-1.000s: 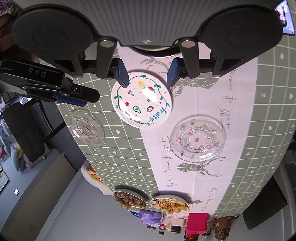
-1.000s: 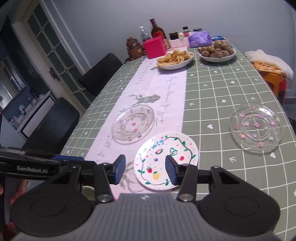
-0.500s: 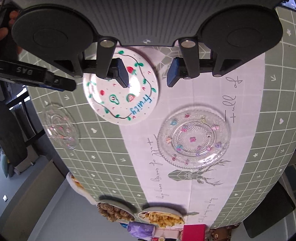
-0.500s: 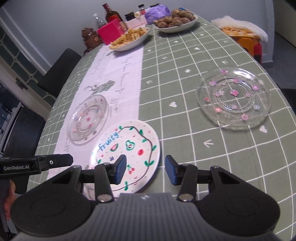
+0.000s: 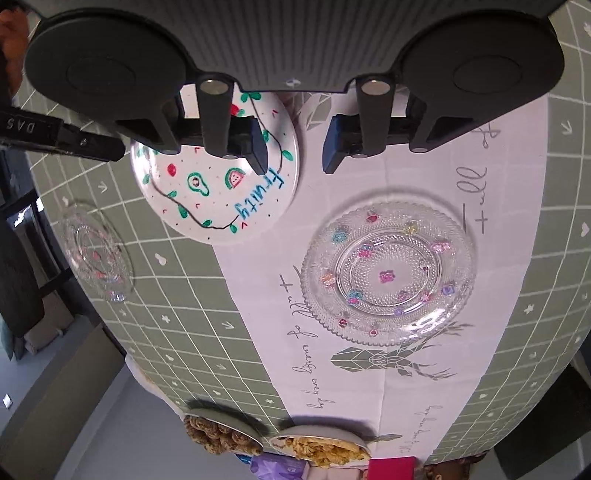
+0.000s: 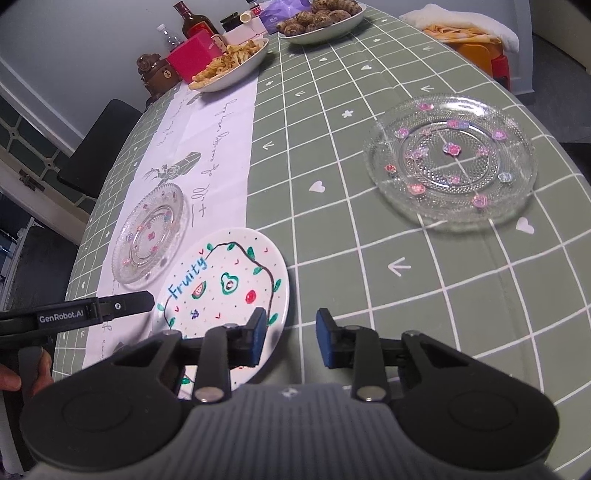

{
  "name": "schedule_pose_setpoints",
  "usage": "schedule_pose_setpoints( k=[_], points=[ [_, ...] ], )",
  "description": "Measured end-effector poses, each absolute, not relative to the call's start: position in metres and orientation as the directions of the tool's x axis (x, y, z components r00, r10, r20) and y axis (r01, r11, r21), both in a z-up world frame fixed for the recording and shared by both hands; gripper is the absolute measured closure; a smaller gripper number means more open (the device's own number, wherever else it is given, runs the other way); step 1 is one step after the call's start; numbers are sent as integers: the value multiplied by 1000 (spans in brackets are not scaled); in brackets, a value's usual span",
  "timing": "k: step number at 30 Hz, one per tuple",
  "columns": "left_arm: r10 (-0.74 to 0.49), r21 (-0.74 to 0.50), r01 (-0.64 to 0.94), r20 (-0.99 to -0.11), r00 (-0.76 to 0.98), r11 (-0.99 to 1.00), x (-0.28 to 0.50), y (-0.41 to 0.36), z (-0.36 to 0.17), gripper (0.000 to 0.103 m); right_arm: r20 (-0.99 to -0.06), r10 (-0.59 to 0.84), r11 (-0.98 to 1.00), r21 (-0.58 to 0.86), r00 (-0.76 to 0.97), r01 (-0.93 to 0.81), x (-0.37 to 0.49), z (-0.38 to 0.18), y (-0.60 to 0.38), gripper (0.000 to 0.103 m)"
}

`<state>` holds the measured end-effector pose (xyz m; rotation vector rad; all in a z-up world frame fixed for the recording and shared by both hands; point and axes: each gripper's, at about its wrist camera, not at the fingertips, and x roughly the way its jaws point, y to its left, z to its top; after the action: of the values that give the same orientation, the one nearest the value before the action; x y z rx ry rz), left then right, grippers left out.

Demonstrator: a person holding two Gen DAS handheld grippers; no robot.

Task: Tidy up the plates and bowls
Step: 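Reach the left gripper to the white Fruity plate rim, then close the left gripper on the Fruity plate rim and lift it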

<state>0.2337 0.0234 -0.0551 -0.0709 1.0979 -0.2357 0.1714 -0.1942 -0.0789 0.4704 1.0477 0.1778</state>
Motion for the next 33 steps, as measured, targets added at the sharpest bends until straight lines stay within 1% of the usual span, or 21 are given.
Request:
schedule_pose_setpoints(
  k=[2, 4, 11, 18, 21, 25, 27, 29, 33],
  points=[
    [-208, -140, 186, -880, 426, 973, 236, 20, -56, 70, -791, 362, 886, 457, 492, 83, 172, -80, -194, 75],
    [-207, -133, 201, -888, 410, 970, 239, 18, -57, 72, -790, 370, 881, 465, 489, 83, 172, -82, -193, 79],
    [-202, -139, 196, -912, 358, 971, 242, 15, -63, 72, -791, 377, 876, 474, 482, 93, 175, -88, -196, 80],
    [-219, -172, 170, -924, 315, 970, 245, 16, -69, 72, -783, 407, 854, 509, 471, 109, 176, -95, -197, 84],
    [-221, -177, 165, -925, 310, 970, 246, 15, -70, 73, -775, 420, 843, 526, 472, 112, 176, -96, -198, 85],
    [-230, -182, 174, -922, 313, 968, 247, 11, -70, 80, -762, 446, 821, 557, 469, 123, 177, -99, -199, 86],
    [-224, -173, 180, -921, 319, 968, 247, 9, -70, 82, -757, 463, 807, 575, 461, 133, 177, -101, -200, 91],
    [-215, -161, 186, -922, 321, 969, 247, 7, -70, 82, -750, 477, 795, 590, 459, 139, 178, -104, -200, 94],
    [-207, -149, 194, -923, 324, 969, 246, 6, -70, 83, -744, 483, 789, 598, 462, 138, 178, -105, -199, 96]
  ],
)
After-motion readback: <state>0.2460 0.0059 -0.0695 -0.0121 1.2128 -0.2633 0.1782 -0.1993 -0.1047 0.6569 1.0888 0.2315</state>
